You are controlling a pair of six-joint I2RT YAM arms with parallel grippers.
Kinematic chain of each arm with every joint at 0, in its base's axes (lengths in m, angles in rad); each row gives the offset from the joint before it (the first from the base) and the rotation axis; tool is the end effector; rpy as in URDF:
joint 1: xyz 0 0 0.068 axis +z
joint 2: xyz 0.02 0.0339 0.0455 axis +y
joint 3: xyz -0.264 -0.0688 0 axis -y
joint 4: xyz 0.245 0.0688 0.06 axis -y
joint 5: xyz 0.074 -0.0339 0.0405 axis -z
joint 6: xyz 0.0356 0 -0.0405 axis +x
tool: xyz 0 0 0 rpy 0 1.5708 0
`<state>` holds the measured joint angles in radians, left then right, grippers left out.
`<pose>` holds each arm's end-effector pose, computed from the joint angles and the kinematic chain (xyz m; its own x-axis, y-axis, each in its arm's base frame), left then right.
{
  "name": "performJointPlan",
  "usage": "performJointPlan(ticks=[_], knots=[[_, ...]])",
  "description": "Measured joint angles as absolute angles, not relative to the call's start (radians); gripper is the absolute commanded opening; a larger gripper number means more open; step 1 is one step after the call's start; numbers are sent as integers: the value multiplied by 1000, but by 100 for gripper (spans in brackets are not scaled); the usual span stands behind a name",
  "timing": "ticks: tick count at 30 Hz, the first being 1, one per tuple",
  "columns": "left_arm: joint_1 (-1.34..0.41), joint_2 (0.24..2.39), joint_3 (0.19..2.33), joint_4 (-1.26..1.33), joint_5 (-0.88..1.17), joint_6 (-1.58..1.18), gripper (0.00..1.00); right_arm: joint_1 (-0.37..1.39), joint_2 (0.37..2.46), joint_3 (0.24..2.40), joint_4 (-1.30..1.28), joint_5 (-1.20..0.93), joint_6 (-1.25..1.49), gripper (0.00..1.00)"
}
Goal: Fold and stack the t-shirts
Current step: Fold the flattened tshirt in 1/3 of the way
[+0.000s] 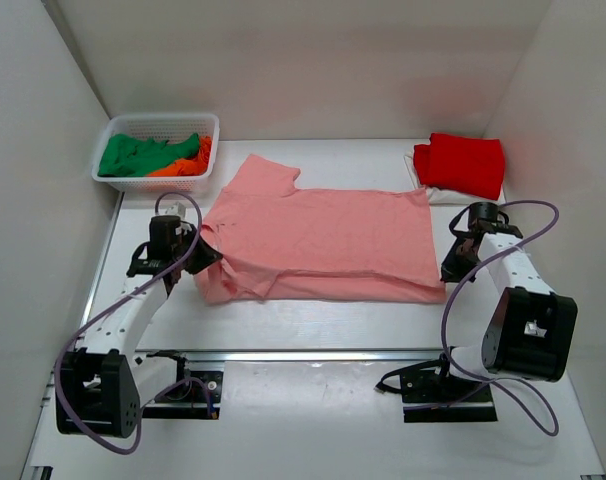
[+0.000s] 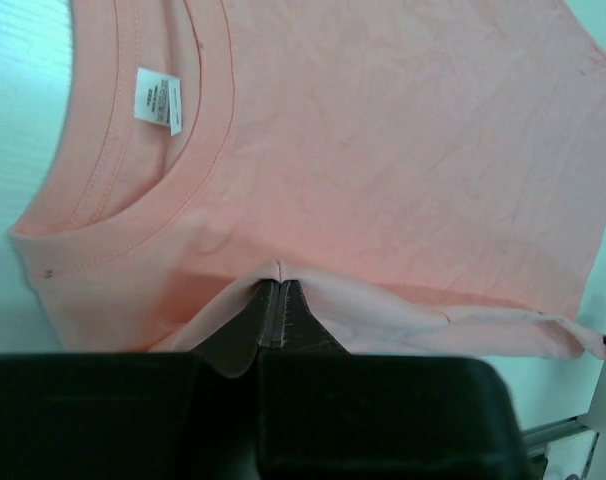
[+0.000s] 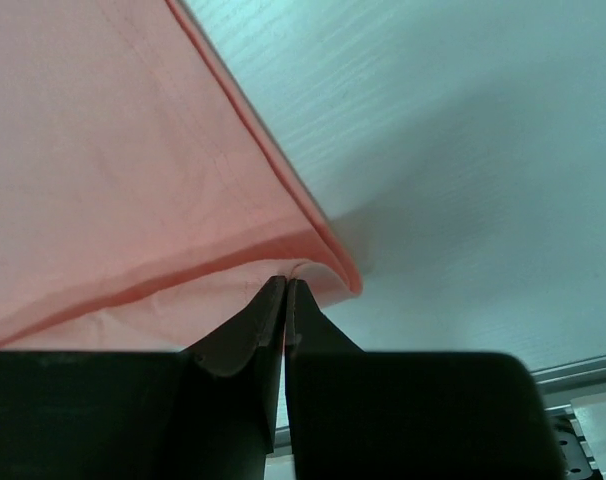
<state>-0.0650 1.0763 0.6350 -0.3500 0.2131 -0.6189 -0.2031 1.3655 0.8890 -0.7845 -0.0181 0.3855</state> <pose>0.2174 -0.0217 0.2181 -0.7010 -0.5226 -0.4853 -0.2392 0.8133 -0.5303 0.2399 -0.0488 0.2085 -0.7906 0.5467 -0.2760 0.5326 0.8362 0.1306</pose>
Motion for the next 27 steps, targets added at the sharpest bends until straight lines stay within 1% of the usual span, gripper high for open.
performJointPlan(ticks=[11,12,14,15,16,17,18,19,21,27], knots=[[-61,1211,669,-277,213,-609,0,-204,1444,907,-731,-20,389,0],[-61,1217,671,-273,213,-609,4,-204,1449,909,-728,-22,389,0],[-61,1225,673,-263,213,-606,19,-204,1458,916,-719,-27,389,10],[-60,1228,674,-259,212,-605,24,-204,1462,920,-711,-31,389,21],[-58,1230,677,-254,211,-608,36,-205,1464,924,-704,-35,393,30],[-55,1234,682,-250,208,-608,44,-206,1465,927,-688,-36,393,41],[-50,1238,690,-246,202,-608,54,-207,1465,931,-677,-37,397,49],[-43,1241,702,-247,195,-609,67,-208,1465,937,-667,-34,394,53],[-29,1254,747,-247,179,-613,74,-208,1463,954,-651,-11,393,55],[-11,1249,912,-290,121,-591,74,-203,1399,986,-639,25,396,56]])
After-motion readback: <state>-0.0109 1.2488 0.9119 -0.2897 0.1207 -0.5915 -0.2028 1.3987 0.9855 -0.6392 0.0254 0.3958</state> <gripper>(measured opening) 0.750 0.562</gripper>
